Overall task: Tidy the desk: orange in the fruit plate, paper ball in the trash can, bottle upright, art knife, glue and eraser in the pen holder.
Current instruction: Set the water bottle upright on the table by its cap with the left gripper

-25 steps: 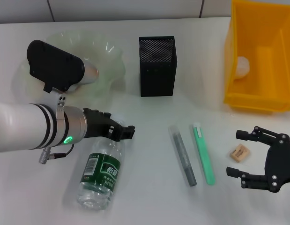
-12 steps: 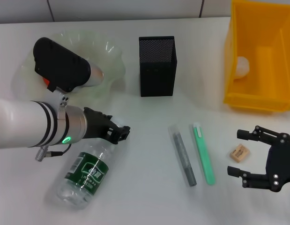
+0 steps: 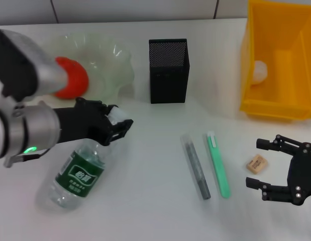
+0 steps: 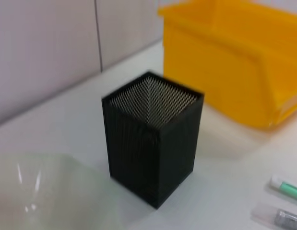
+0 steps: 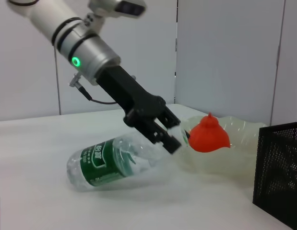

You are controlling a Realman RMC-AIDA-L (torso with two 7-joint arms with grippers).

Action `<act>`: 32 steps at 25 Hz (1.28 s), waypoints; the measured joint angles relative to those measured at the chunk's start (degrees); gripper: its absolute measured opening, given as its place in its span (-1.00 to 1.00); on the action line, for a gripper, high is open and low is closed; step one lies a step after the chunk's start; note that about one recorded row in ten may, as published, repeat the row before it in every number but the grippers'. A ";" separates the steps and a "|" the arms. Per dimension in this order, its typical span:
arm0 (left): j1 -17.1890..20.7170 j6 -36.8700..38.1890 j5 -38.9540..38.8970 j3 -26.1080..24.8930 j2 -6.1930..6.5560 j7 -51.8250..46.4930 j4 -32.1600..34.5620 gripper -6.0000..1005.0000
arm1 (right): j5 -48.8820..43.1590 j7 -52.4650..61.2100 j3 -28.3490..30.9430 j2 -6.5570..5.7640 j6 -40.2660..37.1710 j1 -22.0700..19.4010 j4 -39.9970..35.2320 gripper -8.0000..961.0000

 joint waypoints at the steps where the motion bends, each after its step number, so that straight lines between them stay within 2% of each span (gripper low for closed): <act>1: 1.16 0.35 -2.96 -1.19 0.01 4.04 -0.04 -0.07 | 0.00 0.35 0.01 0.00 -0.01 0.00 -0.02 0.76; 5: 4.58 3.45 -13.59 -6.43 0.00 17.42 -1.18 -0.07 | 0.00 0.91 0.00 0.00 -0.04 -0.01 -0.54 0.76; 8: 6.16 8.10 -23.80 -12.12 0.00 27.28 -4.70 -0.07 | 0.00 1.41 -0.06 0.00 -0.04 0.02 -0.91 0.76; 9: 6.25 9.37 -25.72 -13.61 0.00 29.27 -6.05 -0.07 | 0.00 1.92 -0.08 0.00 -0.04 0.13 -0.96 0.76; 10: 6.35 13.39 -30.56 -17.31 0.00 34.90 -9.94 -0.07 | 0.00 3.21 -0.16 0.00 -0.04 0.40 -1.24 0.76; 11: 6.35 13.39 -30.56 -17.31 0.00 34.90 -9.94 -0.07 | 0.00 3.21 -0.16 0.00 -0.04 0.40 -1.24 0.76; 15: 6.36 20.87 -38.32 -23.04 -0.05 46.90 -17.33 -0.08 | 0.00 3.98 -0.23 0.00 -0.04 0.52 -1.64 0.76; 16: 6.36 20.87 -38.32 -23.04 -0.05 46.90 -17.33 -0.08 | 0.00 4.00 -0.24 0.00 -0.04 0.52 -1.67 0.76; 18: 5.82 26.72 -43.15 -27.55 -0.04 55.09 -23.64 -0.08 | 0.00 4.02 -0.28 0.00 -0.06 0.52 -1.68 0.76; 23: 4.64 29.10 -43.48 -30.99 -0.02 57.71 -28.27 -0.09 | 0.00 4.90 -0.38 0.00 -0.10 0.53 -2.11 0.76; 32: 4.25 29.47 -43.88 -31.69 0.00 59.57 -29.27 -0.10 | 0.00 5.41 -0.53 0.00 -0.20 0.46 -3.26 0.76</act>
